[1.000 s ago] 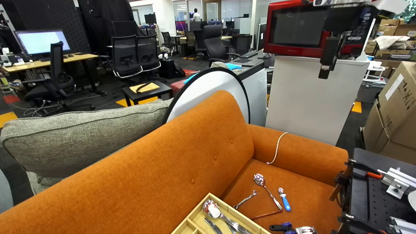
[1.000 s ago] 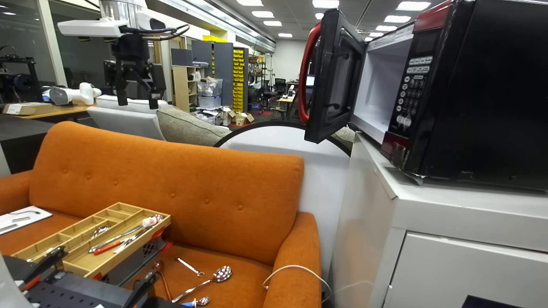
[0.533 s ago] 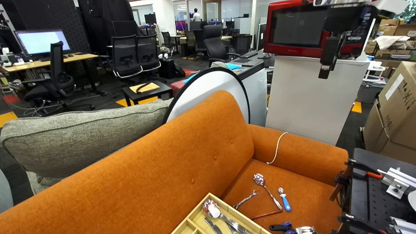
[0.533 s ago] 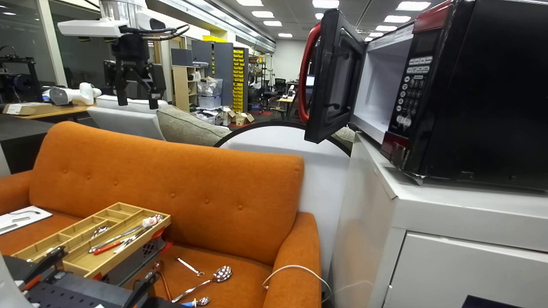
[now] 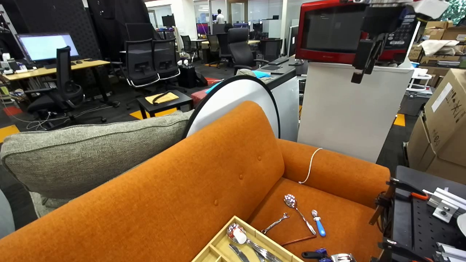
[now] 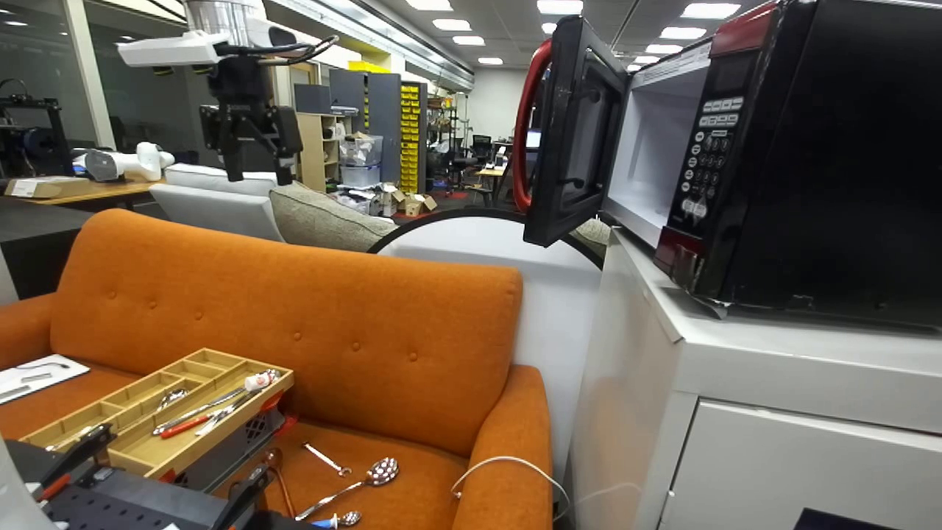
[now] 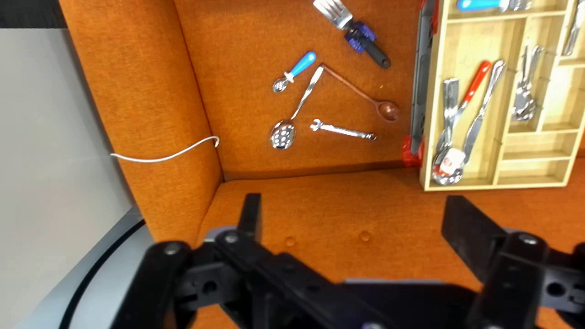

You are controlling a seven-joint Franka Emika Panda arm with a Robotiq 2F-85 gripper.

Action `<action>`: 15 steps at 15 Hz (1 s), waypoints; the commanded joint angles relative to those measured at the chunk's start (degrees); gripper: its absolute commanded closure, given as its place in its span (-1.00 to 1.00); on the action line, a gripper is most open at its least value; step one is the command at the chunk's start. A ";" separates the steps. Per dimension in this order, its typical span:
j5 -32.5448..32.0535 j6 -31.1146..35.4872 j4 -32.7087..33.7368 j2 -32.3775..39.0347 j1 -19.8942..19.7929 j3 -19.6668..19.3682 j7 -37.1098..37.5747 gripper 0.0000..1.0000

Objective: Close the microwave

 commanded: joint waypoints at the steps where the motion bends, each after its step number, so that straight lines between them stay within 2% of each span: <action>1: -4.76 7.18 -1.02 0.05 -4.84 0.31 5.30 -1.00; 4: -9.38 13.91 -1.83 0.24 -9.75 -0.24 10.79 -1.00; 5: -7.35 9.82 -0.79 0.11 -7.64 -0.65 7.57 -1.00; 7: -8.28 12.05 -1.27 0.11 -9.41 -0.77 8.91 -1.00; 10: -8.27 12.35 -1.39 0.11 -9.44 -0.43 9.81 -1.00; 15: -16.21 24.59 -2.59 3.05 -16.46 3.50 25.80 -1.00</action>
